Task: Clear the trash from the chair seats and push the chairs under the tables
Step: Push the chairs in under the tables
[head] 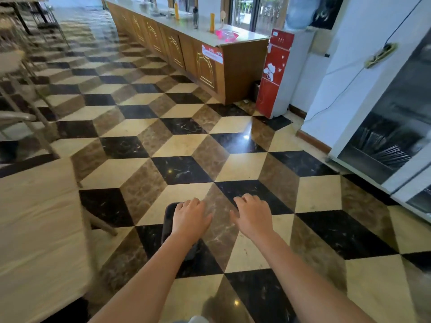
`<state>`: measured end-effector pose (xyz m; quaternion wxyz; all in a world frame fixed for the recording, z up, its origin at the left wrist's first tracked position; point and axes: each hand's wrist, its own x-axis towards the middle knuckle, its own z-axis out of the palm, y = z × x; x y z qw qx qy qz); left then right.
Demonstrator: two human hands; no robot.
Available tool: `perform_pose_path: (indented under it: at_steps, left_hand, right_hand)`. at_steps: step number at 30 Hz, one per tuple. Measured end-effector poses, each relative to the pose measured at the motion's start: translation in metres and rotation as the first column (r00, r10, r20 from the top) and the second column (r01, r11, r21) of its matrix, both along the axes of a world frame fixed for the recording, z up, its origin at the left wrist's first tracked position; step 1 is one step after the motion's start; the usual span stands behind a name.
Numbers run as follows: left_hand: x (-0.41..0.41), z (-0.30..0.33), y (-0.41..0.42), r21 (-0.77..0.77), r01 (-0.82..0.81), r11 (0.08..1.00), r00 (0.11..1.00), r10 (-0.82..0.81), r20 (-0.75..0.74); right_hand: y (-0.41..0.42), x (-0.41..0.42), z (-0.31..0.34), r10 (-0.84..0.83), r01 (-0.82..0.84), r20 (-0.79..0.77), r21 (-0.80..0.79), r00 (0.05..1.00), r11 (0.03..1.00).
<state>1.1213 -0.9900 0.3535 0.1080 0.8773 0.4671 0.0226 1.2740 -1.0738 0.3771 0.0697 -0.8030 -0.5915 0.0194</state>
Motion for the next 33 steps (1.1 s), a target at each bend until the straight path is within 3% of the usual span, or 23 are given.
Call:
perform_pose_path:
  at_steps: [8,13,23,27,33]
  left_hand:
    - [0.091,0.015,0.119,-0.004,0.070,0.998,0.997,-0.070,-0.024]
    - [0.140,-0.004,0.190,-0.010,0.032,0.999,0.998,-0.032,-0.045]
    - [0.231,-0.013,0.336,0.047,-0.282,0.958,0.959,0.284,-0.018]
    - [0.234,-0.015,0.383,0.058,-0.431,0.900,0.902,0.430,0.028]
    - [0.220,-0.027,0.470,0.056,-0.532,0.845,0.846,0.533,-0.010]
  right_hand:
    - [0.116,0.089,0.005,-0.037,0.035,-0.025,-0.059,0.999,0.998]
    - [0.190,0.148,-0.010,0.014,-0.016,-0.030,-0.052,0.999,0.999]
    - [0.394,0.260,-0.016,0.285,-0.285,-0.014,-0.013,0.958,0.958]
    - [0.470,0.268,-0.025,0.422,-0.422,-0.023,-0.026,0.906,0.906]
    - [0.577,0.255,-0.040,0.573,-0.574,-0.024,-0.039,0.819,0.818]
